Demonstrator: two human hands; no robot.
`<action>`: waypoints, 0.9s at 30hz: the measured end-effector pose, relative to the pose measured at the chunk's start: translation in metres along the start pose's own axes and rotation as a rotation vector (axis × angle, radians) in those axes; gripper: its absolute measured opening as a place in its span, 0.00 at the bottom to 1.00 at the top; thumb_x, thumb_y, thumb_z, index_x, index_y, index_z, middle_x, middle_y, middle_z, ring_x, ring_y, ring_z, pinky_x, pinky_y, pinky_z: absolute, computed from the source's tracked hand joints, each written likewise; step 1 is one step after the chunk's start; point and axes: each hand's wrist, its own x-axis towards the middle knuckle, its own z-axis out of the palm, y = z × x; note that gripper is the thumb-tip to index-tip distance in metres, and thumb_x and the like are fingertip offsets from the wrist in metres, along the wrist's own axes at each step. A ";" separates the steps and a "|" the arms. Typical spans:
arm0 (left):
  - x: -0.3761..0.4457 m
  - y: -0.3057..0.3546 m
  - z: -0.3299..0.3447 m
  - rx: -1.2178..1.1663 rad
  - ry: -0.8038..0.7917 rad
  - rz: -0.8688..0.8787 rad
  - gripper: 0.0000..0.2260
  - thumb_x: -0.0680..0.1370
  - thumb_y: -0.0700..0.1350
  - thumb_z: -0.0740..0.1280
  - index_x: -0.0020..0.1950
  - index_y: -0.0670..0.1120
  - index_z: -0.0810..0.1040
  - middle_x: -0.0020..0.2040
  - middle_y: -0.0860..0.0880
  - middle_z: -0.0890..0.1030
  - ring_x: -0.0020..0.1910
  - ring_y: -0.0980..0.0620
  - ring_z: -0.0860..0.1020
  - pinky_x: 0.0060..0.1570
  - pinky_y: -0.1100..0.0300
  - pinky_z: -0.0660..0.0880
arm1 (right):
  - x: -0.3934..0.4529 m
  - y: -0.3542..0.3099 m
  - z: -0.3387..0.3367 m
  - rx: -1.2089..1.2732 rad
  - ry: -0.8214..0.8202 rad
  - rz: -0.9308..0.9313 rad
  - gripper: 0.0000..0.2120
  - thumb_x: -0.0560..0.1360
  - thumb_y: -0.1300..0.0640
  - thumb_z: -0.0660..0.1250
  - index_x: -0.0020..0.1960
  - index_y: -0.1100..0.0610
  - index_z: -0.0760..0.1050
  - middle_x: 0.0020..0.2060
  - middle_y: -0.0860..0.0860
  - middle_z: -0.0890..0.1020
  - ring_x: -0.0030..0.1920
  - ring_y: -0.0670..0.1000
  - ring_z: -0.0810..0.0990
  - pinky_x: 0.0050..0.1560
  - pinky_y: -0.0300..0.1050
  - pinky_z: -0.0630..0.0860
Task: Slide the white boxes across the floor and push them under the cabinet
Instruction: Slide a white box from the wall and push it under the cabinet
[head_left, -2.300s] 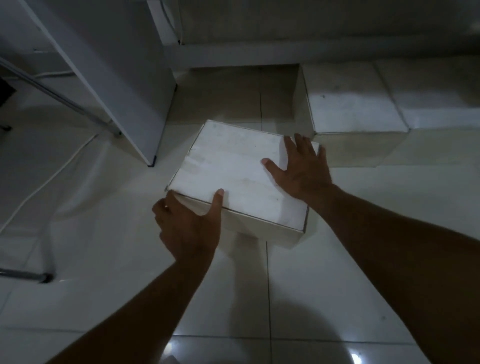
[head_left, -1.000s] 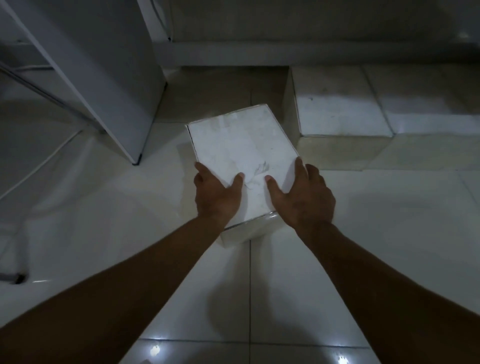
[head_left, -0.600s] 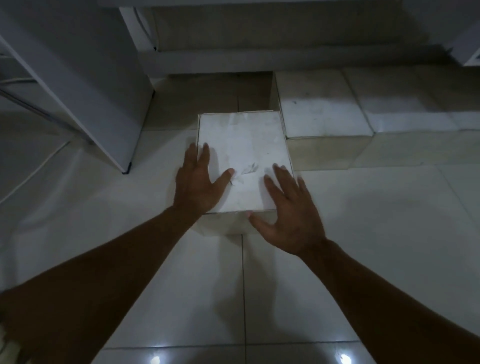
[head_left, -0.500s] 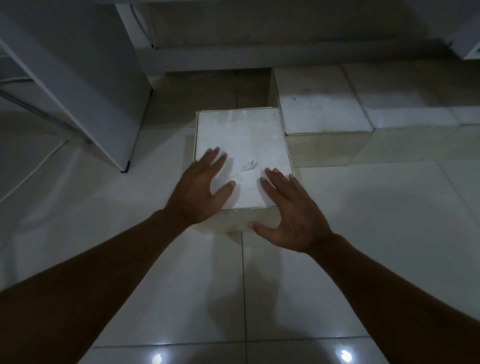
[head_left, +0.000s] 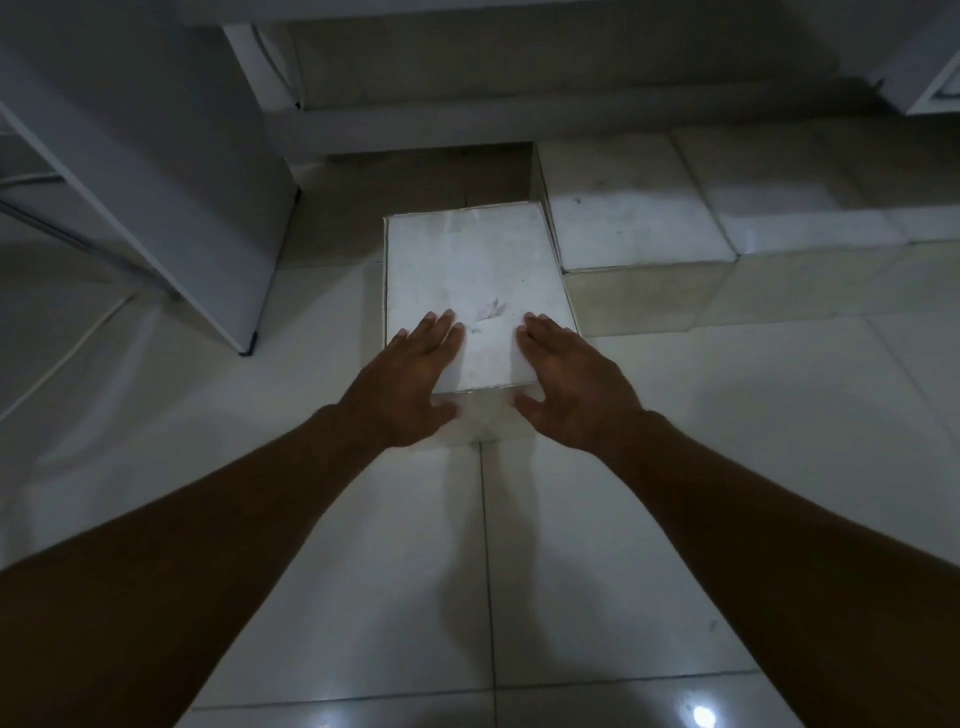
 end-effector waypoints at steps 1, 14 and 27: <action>0.005 0.001 -0.002 0.000 -0.002 -0.015 0.41 0.77 0.53 0.69 0.80 0.46 0.46 0.80 0.49 0.44 0.78 0.51 0.42 0.73 0.59 0.41 | 0.005 0.000 0.001 0.004 -0.008 0.015 0.36 0.78 0.46 0.64 0.79 0.59 0.51 0.79 0.53 0.50 0.78 0.50 0.48 0.73 0.40 0.44; 0.072 -0.034 -0.011 -0.011 -0.038 -0.023 0.39 0.79 0.45 0.66 0.79 0.43 0.42 0.80 0.46 0.40 0.78 0.48 0.38 0.74 0.53 0.39 | 0.070 0.005 0.023 -0.013 0.087 0.087 0.31 0.82 0.56 0.56 0.79 0.62 0.46 0.79 0.58 0.48 0.78 0.54 0.44 0.74 0.45 0.39; 0.128 -0.065 -0.017 0.038 0.012 -0.020 0.41 0.77 0.48 0.67 0.79 0.43 0.42 0.80 0.45 0.41 0.78 0.47 0.39 0.73 0.53 0.39 | 0.122 0.028 0.029 -0.107 0.113 0.069 0.31 0.82 0.52 0.54 0.79 0.62 0.47 0.78 0.60 0.49 0.78 0.57 0.46 0.75 0.51 0.44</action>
